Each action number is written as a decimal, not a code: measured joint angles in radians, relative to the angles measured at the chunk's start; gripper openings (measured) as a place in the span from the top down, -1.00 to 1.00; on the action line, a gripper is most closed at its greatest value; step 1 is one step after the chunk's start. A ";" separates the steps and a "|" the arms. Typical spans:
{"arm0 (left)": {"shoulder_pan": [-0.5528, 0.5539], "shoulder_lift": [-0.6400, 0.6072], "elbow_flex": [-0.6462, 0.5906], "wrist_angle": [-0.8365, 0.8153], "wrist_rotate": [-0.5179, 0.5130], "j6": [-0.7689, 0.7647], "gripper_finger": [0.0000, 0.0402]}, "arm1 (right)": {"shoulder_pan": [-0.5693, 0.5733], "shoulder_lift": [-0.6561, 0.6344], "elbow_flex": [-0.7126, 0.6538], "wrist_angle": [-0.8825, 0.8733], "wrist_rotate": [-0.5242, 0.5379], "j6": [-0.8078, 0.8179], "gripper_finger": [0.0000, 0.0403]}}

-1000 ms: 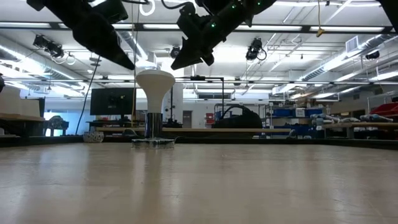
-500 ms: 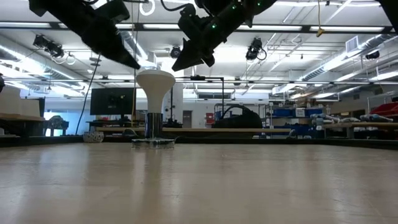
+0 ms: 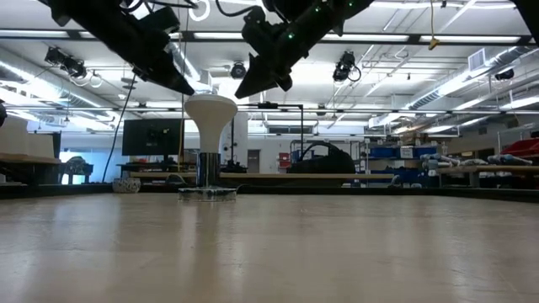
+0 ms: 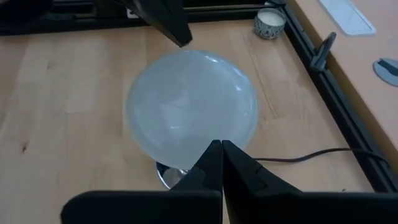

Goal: Screw lightbulb
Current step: Insert the white light bulb into the silver lamp

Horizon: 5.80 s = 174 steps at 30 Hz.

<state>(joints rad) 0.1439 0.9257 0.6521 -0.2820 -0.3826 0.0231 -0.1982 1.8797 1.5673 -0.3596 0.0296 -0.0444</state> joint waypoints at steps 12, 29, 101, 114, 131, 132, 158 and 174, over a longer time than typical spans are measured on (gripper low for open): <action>0.014 0.063 0.018 0.047 0.038 0.018 1.00 | -0.006 0.000 0.000 -0.001 0.003 0.000 0.96; 0.026 0.169 0.084 0.031 0.034 0.026 1.00 | -0.005 0.000 0.000 -0.008 0.007 0.000 0.96; 0.033 0.173 0.079 0.018 0.040 0.027 1.00 | 0.007 0.002 -0.002 -0.044 -0.050 0.041 0.96; 0.026 0.155 0.161 -0.045 0.081 0.057 1.00 | 0.006 0.002 -0.001 -0.038 -0.050 0.041 0.96; 0.000 0.167 0.142 -0.078 0.057 0.036 1.00 | 0.000 0.002 0.000 0.000 0.006 0.045 0.96; 0.000 0.169 0.137 -0.069 0.052 0.030 1.00 | -0.003 0.002 0.000 0.000 0.007 0.045 0.96; -0.001 0.168 0.113 -0.069 0.060 0.017 1.00 | 0.009 0.056 0.001 -0.002 0.015 0.052 0.96; 0.000 0.170 0.111 -0.067 0.043 0.017 1.00 | 0.105 0.059 -0.001 -0.016 -0.027 0.040 0.96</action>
<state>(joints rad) 0.1440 1.0958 0.7628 -0.3485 -0.3393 0.0399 -0.0931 1.9390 1.5661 -0.3757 0.0030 -0.0041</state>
